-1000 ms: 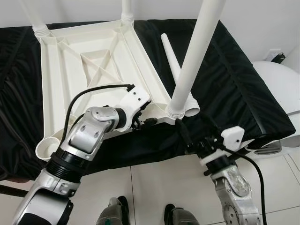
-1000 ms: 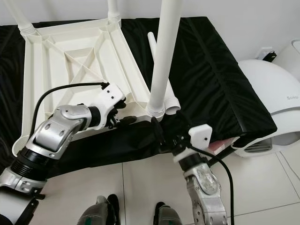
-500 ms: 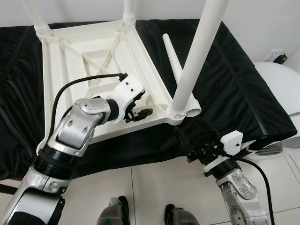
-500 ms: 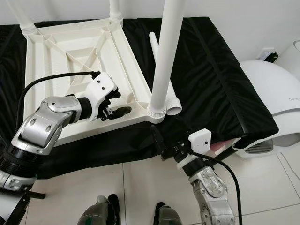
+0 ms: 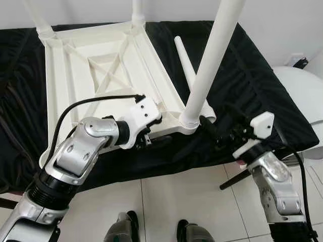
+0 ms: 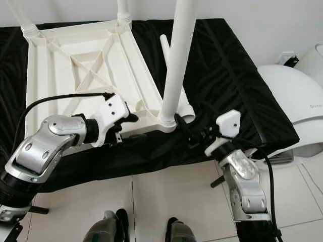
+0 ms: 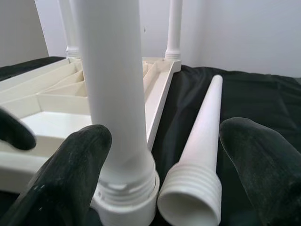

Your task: Building children table

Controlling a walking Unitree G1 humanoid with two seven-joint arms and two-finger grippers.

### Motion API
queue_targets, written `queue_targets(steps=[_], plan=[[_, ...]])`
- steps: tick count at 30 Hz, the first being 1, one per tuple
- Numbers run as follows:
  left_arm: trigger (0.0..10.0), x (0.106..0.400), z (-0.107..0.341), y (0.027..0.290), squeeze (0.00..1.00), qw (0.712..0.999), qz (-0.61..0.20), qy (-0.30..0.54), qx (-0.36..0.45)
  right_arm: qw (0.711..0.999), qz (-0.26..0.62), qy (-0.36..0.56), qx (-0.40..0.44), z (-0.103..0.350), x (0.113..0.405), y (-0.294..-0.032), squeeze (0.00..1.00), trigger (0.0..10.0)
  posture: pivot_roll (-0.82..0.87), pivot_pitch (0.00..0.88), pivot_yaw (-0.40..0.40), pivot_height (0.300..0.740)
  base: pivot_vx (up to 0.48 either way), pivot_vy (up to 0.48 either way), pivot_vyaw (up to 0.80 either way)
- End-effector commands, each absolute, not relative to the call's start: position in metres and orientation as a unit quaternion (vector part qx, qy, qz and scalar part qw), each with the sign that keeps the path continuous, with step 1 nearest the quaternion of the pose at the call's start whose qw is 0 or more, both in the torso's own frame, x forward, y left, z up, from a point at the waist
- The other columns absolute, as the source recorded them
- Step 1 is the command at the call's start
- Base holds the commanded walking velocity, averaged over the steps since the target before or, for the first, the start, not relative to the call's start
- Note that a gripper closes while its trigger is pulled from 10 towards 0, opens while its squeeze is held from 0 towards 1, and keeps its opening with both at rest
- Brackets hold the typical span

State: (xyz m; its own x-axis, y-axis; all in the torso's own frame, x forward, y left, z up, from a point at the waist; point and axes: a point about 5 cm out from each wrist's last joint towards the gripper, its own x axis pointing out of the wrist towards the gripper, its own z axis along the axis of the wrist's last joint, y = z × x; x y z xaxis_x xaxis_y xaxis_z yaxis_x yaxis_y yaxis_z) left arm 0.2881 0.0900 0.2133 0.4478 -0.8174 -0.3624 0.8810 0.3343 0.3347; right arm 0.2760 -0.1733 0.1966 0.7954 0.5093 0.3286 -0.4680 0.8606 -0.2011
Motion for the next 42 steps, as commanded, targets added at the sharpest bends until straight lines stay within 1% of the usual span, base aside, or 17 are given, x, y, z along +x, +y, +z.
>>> queue_targets(steps=[1,3,6,9,11,13,15,18,19,21,26,33,42], plan=[[10.0,0.287,0.207,0.092,0.0,0.811,-0.521,0.071,0.258,0.947,0.254,-0.191,-0.046,0.196,0.279,-0.174,0.0,10.0,-0.03,0.198,-0.002,0.74,0.0,0.0,0.0],[10.0,0.287,0.205,0.094,0.0,0.813,-0.516,0.075,0.261,0.946,0.256,-0.192,-0.047,0.197,0.28,-0.172,0.0,10.0,-0.03,0.199,-0.004,0.74,0.0,0.0,0.0],[10.0,0.292,0.2,0.102,0.0,0.83,-0.484,0.093,0.262,0.944,0.26,-0.199,-0.045,0.199,0.284,-0.169,0.0,10.0,-0.03,0.199,0.0,0.74,0.0,0.0,0.0],[10.0,0.294,0.199,0.104,0.0,0.836,-0.472,0.097,0.264,0.944,0.26,-0.2,-0.042,0.199,0.285,-0.168,0.0,10.0,-0.03,0.2,0.001,0.74,0.0,0.0,0.0],[10.0,0.298,0.197,0.111,0.0,0.847,-0.447,0.11,0.265,0.942,0.261,-0.209,-0.04,0.203,0.288,-0.166,0.0,10.0,-0.03,0.2,0.002,0.74,0.0,0.0,0.0],[10.0,0.298,0.197,0.111,0.0,0.847,-0.447,0.11,0.265,0.942,0.261,-0.209,-0.04,0.203,0.288,-0.166,0.0,10.0,-0.03,0.2,0.002,0.74,0.0,0.0,0.0],[10.0,0.299,0.195,0.116,0.0,0.853,-0.434,0.121,0.263,0.94,0.261,-0.217,-0.041,0.206,0.29,-0.165,0.0,10.0,-0.03,0.199,0.002,0.74,0.0,0.0,0.0],[10.0,0.303,0.194,0.125,0.0,0.869,-0.405,0.126,0.255,0.939,0.26,-0.223,-0.037,0.21,0.294,-0.165,0.0,10.0,-0.03,0.197,0.001,0.74,0.0,0.0,0.0],[10.0,0.303,0.194,0.125,0.0,0.869,-0.405,0.126,0.255,0.939,0.26,-0.223,-0.037,0.21,0.294,-0.165,0.0,10.0,-0.03,0.197,0.001,0.74,0.0,0.0,0.0],[10.0,0.305,0.192,0.134,0.0,0.875,-0.384,0.137,0.262,0.937,0.262,-0.228,-0.036,0.212,0.295,-0.164,0.0,10.0,-0.03,0.197,0.002,0.74,0.0,0.0,0.0],[10.0,0.302,0.191,0.141,0.0,0.877,-0.375,0.148,0.262,0.936,0.265,-0.23,-0.039,0.214,0.298,-0.163,0.0,10.0,-0.02,0.2,0.003,0.74,0.0,0.0,0.0],[10.0,0.292,0.188,0.147,0.0,0.868,-0.378,0.169,0.276,0.934,0.27,-0.227,-0.048,0.215,0.304,-0.163,0.0,10.0,-0.01,0.208,-0.002,0.74,0.0,0.0,0.0],[10.0,0.285,0.186,0.157,0.0,0.865,-0.37,0.198,0.275,0.937,0.265,-0.223,-0.049,0.214,0.307,-0.162,0.0,10.0,-0.01,0.215,0.002,0.74,0.0,0.0,0.0]])
